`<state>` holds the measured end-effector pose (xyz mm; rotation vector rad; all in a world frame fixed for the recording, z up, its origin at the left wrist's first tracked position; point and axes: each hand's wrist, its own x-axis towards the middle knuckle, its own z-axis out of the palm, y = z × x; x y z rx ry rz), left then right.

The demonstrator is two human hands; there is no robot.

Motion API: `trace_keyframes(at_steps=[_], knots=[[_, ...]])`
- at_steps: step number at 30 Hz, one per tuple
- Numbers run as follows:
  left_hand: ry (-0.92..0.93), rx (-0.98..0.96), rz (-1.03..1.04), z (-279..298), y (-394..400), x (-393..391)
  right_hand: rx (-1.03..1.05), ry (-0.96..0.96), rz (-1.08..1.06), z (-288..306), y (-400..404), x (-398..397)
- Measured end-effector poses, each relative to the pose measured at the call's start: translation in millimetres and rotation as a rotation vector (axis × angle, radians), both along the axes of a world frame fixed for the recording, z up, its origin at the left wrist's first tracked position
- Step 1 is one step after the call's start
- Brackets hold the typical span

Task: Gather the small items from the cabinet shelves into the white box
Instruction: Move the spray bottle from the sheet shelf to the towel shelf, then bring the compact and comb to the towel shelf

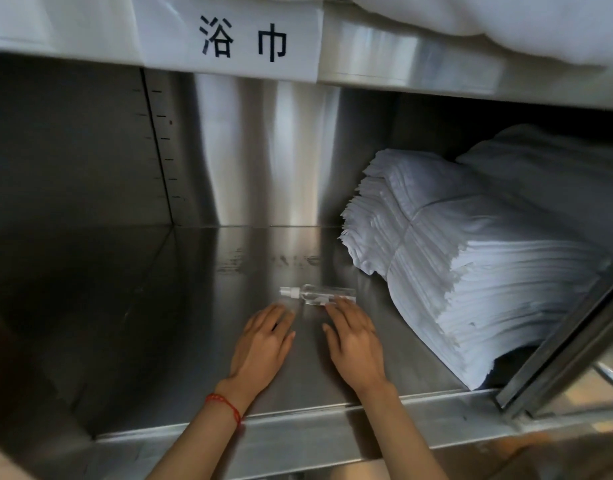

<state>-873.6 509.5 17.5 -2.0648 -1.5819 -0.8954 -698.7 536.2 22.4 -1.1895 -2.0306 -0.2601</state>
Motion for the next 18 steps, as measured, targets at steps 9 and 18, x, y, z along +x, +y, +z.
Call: trace_keyframes(at_steps=[9,18], knots=[[0.01,0.049,-0.043,8.9,-15.2,26.2,0.03,0.013,-0.037,5.6,-27.0,19.6],[0.0,0.01,-0.099,10.7,-35.2,74.1,0.008,0.003,-0.095,9.6,-59.3,65.5]])
